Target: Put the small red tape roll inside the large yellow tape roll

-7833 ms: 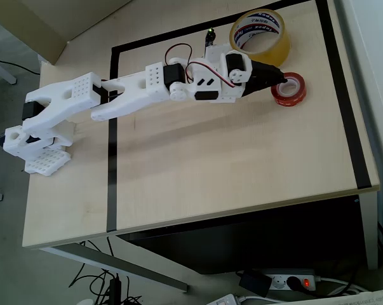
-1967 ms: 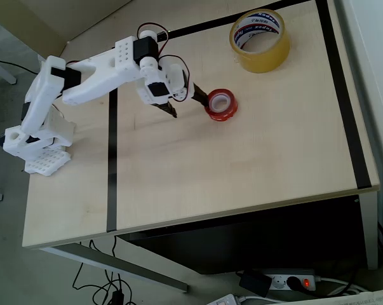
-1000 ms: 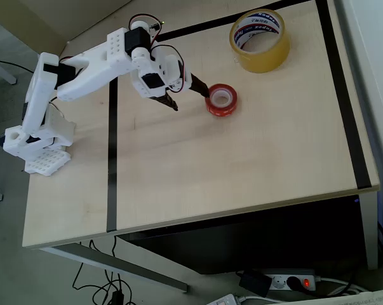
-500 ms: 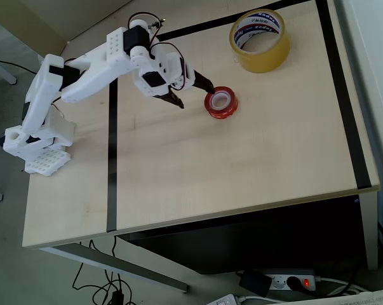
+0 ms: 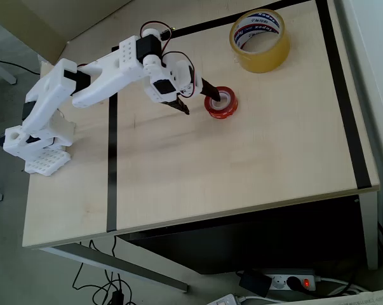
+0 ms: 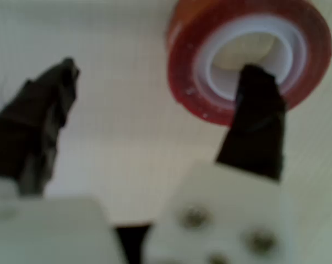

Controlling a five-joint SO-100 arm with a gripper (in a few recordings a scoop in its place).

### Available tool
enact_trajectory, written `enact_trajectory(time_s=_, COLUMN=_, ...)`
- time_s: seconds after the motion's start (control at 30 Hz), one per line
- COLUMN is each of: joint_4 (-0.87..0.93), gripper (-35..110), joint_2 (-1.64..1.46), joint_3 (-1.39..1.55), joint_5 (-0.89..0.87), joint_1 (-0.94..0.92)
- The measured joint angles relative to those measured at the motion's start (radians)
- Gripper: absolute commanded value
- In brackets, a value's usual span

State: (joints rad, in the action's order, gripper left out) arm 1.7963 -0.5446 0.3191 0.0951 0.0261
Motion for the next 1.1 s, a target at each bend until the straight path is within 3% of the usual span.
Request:
enact_trajectory(time_s=0.27, joint_4=0.0, gripper=29, joint_2=0.049, joint_3=-0.011, joint_5=0.0, joint_1=0.0)
enact_trajectory(time_s=0.43, joint_4=-0.009, gripper=19, joint_2=0.089, joint_3=-0.035, joint_5=0.0, joint_1=-0.002)
enact_trajectory(time_s=0.53, joint_4=-0.009, gripper=3, joint_2=0.106, joint_3=-0.071, joint_5=0.0, joint_1=0.0)
enact_trajectory(time_s=0.6, joint_4=-0.011, gripper=0, joint_2=0.121, joint_3=-0.098, joint_5=0.0, joint_1=-0.002)
enact_trajectory(time_s=1.1, joint_4=0.0, gripper=0, joint_2=0.198, joint_3=-0.328, joint_5=-0.002, joint_1=-0.015)
